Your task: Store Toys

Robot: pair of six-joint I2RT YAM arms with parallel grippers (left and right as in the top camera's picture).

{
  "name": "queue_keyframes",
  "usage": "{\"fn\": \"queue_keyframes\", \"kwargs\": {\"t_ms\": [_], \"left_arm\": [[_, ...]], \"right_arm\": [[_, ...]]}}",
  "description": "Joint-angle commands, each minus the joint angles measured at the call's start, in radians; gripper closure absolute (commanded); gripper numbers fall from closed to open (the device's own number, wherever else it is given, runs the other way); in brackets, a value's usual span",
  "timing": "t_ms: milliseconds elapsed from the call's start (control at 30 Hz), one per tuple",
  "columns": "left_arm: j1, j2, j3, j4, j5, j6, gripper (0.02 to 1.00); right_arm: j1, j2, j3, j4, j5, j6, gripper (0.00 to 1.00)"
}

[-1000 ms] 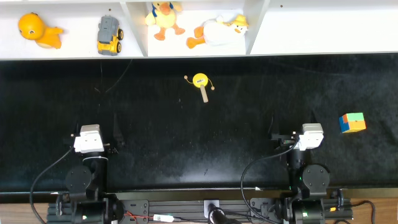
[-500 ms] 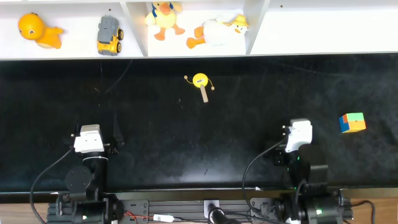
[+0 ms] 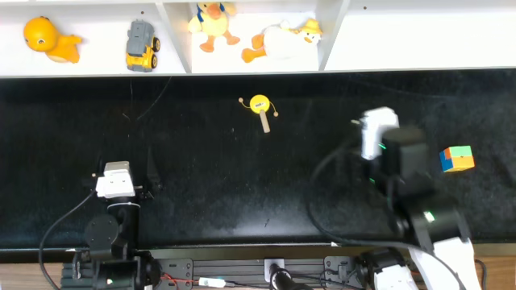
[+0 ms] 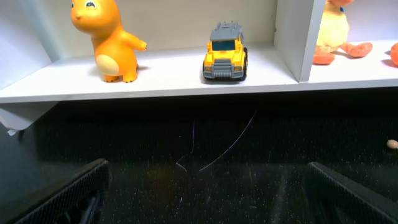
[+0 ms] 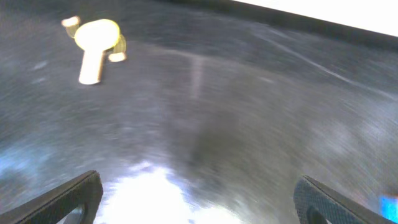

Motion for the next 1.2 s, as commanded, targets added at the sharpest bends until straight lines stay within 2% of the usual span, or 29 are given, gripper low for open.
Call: {"fn": "queue_keyframes", "kwargs": {"t_ms": [33,233,300,333,367,467,600,767,967,1100,1200], "left_arm": [[-0.005,-0.012,-0.001,-0.003,0.01,-0.003,0.02],[-0.005,-0.012,-0.001,-0.003,0.01,-0.003,0.02],[-0.005,-0.012,-0.001,-0.003,0.01,-0.003,0.02],[-0.005,-0.012,-0.001,-0.003,0.01,-0.003,0.023],[-0.005,-0.012,-0.001,-0.003,0.01,-0.003,0.023],[-0.005,-0.012,-0.001,-0.003,0.01,-0.003,0.023],[-0.005,-0.012,-0.001,-0.003,0.01,-0.003,0.02],[-0.005,-0.012,-0.001,-0.003,0.01,-0.003,0.02],[-0.005,-0.012,-0.001,-0.003,0.01,-0.003,0.02],[-0.005,-0.012,-0.001,-0.003,0.01,-0.003,0.023],[-0.005,-0.012,-0.001,-0.003,0.01,-0.003,0.02]], "right_arm": [[0.142,0.156,0.06,0.03,-0.003,0.005,0.005],[0.238,0.401,0.097,0.137,0.02,0.187,0.005],[0.263,0.468,0.109,0.186,0.095,0.281,0.003],[0.285,0.522,0.121,0.227,0.17,0.369,0.003],[0.3,0.557,0.13,0.253,0.204,0.417,0.003],[0.344,0.665,0.159,0.348,0.222,0.496,0.001],[0.389,0.773,0.213,0.412,0.226,0.543,0.003],[0.404,0.895,0.308,0.395,0.237,0.599,0.003],[0.404,1.01,0.409,0.327,0.237,0.599,0.005],[0.403,1.054,0.436,0.299,0.222,0.599,0.097],[0.403,1.073,0.436,0.276,0.207,0.599,0.091]]}}
